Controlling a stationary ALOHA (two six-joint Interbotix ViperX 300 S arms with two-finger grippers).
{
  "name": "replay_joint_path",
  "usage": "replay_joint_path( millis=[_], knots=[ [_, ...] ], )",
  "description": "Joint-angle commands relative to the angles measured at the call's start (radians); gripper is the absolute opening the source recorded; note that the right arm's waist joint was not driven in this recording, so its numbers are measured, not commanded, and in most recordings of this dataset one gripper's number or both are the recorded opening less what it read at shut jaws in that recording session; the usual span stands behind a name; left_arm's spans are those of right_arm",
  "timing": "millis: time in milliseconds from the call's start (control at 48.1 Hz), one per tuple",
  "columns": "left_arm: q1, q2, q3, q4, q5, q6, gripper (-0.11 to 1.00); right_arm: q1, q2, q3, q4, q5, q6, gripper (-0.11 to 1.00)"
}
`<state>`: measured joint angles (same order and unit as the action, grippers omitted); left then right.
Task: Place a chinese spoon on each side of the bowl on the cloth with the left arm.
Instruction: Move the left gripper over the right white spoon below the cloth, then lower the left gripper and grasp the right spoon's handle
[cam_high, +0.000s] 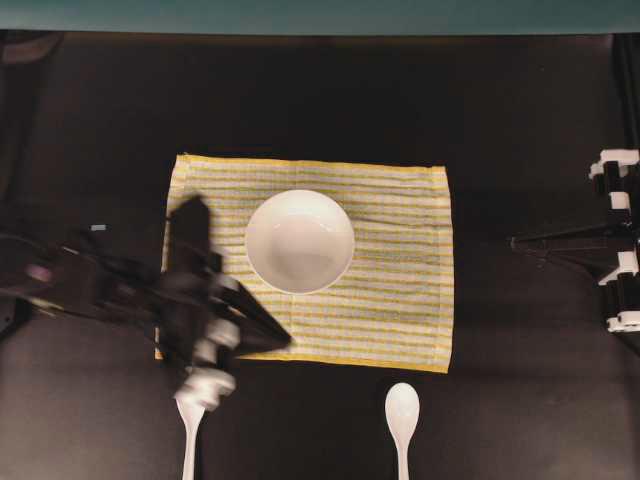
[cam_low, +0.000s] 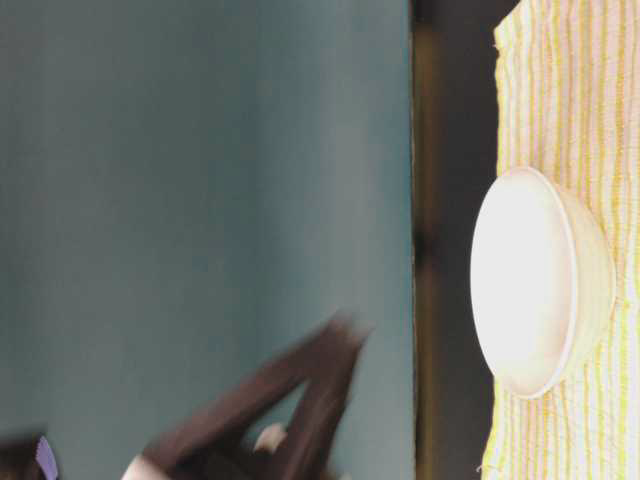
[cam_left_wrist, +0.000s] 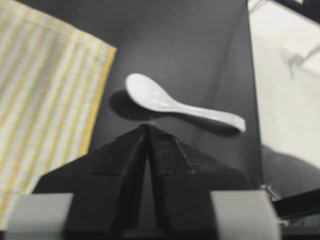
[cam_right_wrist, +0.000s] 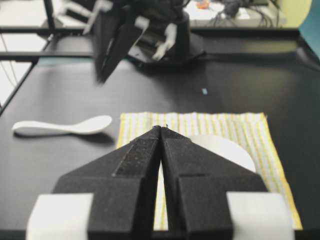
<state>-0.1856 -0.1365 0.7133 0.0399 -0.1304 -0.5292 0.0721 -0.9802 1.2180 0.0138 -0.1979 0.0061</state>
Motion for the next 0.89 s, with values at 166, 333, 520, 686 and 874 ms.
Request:
replay_joint_path(
  millis=[166, 333, 520, 686, 874],
  knots=[
    [-0.015, 0.239, -0.270, 0.005, 0.104, -0.003, 0.53, 0.000, 0.005, 0.011, 0.003, 0.003, 0.003, -0.01],
    [-0.017, 0.357, -0.368, 0.005, 0.110, -0.008, 0.88, 0.000, 0.002, 0.011, 0.003, 0.008, 0.003, -0.01],
    [-0.017, 0.495, -0.440, 0.005, 0.098, -0.015, 0.85, 0.000, -0.006, 0.011, 0.003, 0.011, 0.003, -0.01],
    [-0.017, 0.591, -0.483, 0.005, 0.072, -0.015, 0.84, 0.000, -0.008, 0.011, 0.003, 0.018, 0.003, -0.01],
    [-0.012, 0.615, -0.495, 0.005, 0.061, -0.015, 0.84, 0.000, -0.008, 0.012, 0.003, 0.055, 0.005, -0.01]
  ],
)
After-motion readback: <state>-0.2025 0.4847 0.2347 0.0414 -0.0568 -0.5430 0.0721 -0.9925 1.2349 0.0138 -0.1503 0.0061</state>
